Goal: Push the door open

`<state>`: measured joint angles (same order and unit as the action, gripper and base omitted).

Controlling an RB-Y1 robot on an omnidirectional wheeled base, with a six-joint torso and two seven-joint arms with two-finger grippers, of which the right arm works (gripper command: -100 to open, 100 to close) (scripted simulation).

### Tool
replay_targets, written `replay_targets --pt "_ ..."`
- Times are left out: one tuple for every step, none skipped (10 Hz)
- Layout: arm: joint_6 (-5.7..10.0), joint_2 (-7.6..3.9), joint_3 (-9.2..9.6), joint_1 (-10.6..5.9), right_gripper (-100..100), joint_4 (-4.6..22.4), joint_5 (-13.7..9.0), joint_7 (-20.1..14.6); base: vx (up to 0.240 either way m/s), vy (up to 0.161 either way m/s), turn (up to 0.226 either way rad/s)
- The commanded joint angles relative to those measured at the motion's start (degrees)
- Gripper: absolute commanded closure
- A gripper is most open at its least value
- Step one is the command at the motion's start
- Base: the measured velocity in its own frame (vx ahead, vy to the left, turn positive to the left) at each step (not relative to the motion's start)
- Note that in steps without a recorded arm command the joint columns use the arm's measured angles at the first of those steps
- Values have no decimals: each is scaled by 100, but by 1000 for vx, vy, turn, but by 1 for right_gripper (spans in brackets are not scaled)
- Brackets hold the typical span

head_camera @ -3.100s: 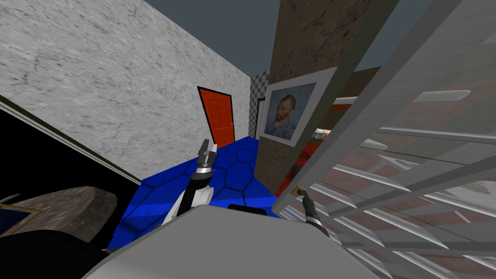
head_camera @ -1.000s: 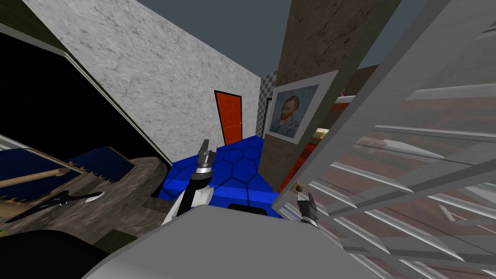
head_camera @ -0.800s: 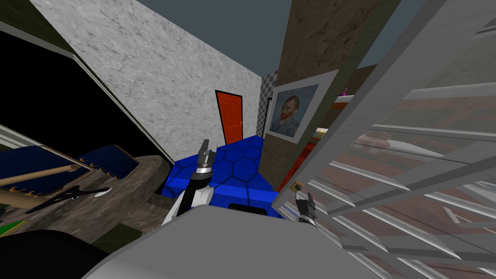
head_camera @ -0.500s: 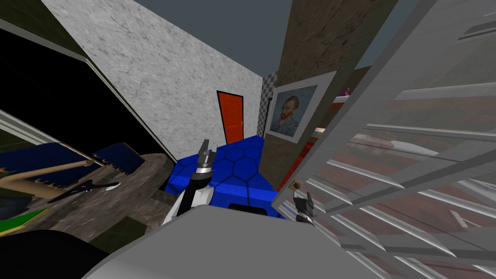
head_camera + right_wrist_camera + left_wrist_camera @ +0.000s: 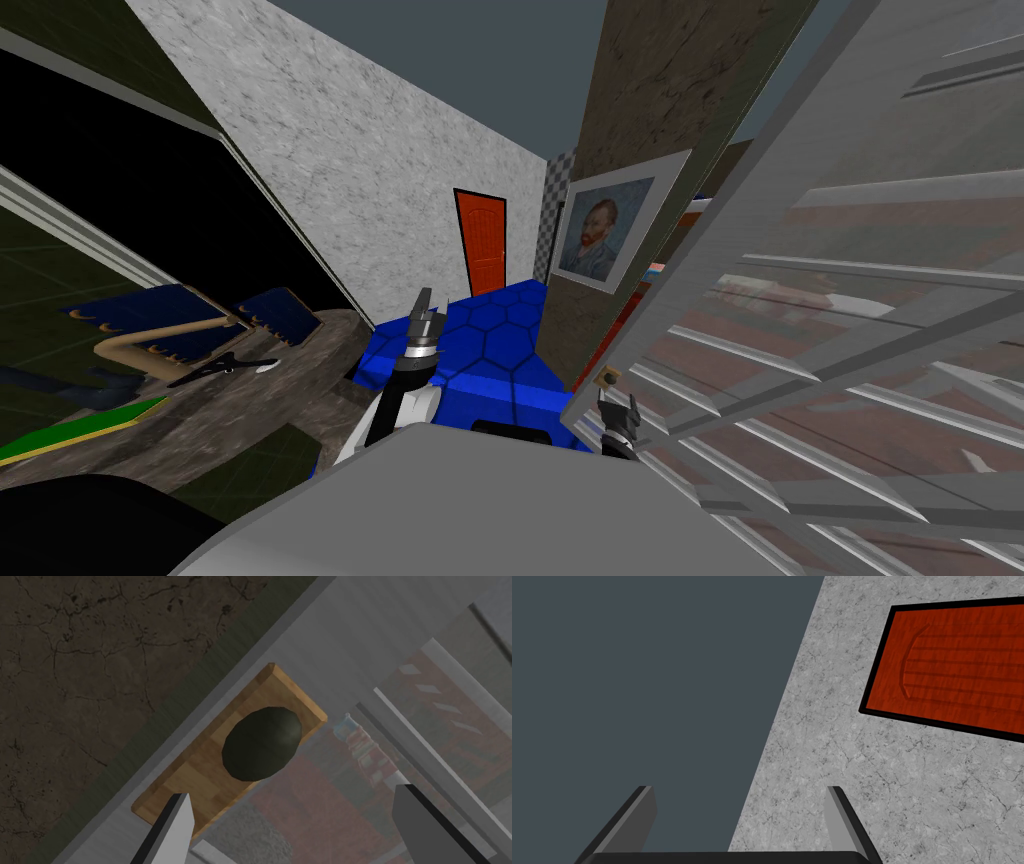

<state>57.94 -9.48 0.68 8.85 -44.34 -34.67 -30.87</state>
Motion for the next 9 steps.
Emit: replay_targets --pt "-7 55 -9 -39 -100 14 -35 -205 -59 -27 31" --pt "-34 148 -28 -72 -100 -33 -97 -401 -55 -23 53" --pt "-34 148 -28 -72 -100 -33 -97 -428 -46 -18 27" --pt "-61 242 -47 -104 -100 -79 -157 -650 -60 -21 49" --pt "-88 334 -65 -135 -100 -125 -217 -814 -86 -31 92" --pt "-88 334 -65 -135 -100 -125 -217 -871 -62 -22 36" --pt "-115 425 -83 -166 -100 -170 -275 -1089 -60 -17 54" --pt "-140 512 -100 -195 -100 -212 -331 -1248 -89 -22 79" --pt "-140 512 -100 -195 -100 -212 -331 -1302 -66 -17 24"
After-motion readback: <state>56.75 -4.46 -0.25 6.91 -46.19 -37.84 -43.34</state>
